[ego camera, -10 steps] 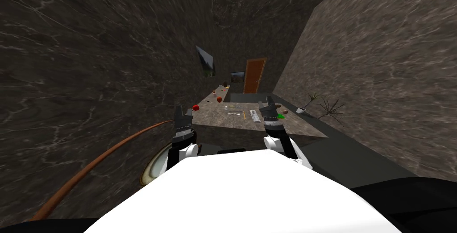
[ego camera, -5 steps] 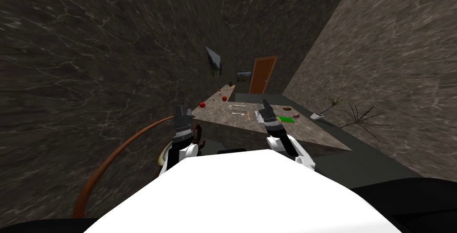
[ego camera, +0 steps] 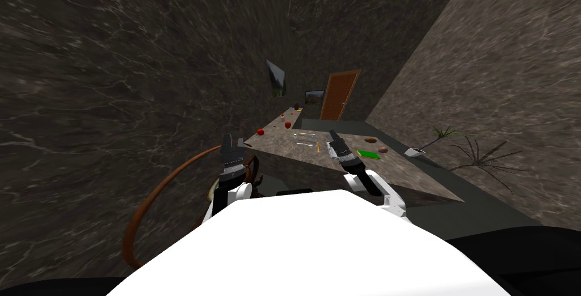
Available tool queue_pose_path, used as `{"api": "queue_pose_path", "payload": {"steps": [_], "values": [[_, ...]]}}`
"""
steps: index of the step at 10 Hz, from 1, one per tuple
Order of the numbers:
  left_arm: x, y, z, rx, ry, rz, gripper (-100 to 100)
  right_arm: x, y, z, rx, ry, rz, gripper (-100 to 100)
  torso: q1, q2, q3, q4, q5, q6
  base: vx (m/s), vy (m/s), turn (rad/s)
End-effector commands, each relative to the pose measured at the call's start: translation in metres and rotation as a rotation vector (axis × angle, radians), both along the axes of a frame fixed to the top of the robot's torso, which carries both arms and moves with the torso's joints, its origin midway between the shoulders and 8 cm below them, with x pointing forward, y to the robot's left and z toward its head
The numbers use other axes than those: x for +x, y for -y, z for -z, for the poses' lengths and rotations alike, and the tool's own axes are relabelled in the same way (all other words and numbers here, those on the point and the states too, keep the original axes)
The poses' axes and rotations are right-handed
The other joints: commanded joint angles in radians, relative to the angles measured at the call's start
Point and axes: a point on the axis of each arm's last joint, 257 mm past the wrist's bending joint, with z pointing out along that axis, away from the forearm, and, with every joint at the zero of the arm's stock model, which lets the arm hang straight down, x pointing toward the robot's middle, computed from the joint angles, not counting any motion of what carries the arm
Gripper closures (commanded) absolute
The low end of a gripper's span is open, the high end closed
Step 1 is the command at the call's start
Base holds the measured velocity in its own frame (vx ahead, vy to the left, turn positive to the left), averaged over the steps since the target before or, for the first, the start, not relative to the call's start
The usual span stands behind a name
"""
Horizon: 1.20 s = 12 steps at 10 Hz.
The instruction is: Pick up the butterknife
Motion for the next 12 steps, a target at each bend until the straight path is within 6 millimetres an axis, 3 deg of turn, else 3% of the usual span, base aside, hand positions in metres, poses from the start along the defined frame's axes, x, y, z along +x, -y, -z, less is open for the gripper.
{"api": "queue_pose_path", "payload": {"steps": [1,8,12], "values": [[0.0,0.0,0.0,0.0,0.0,0.0,0,0.001,0.0,0.002,-0.01,-0.003,-0.002,-100,0.0,0.0,0.0,0.0,0.0,0.0,0.0,0.0,0.0],[0.0,0.0,0.0,0.0,0.0,0.0,0,0.001,0.0,0.002,-0.01,-0.003,-0.002,-100,0.001,0.0,0.0,0.0,0.0,0.0,0.0,0.0,0.0],[0.0,0.0,0.0,0.0,0.0,0.0,0,0.011,-0.006,0.032,-0.136,-0.086,-0.021,-100,-0.004,0.004,0.003,0.001,-0.001,0.0,-0.062,-0.058,0.156]]}}
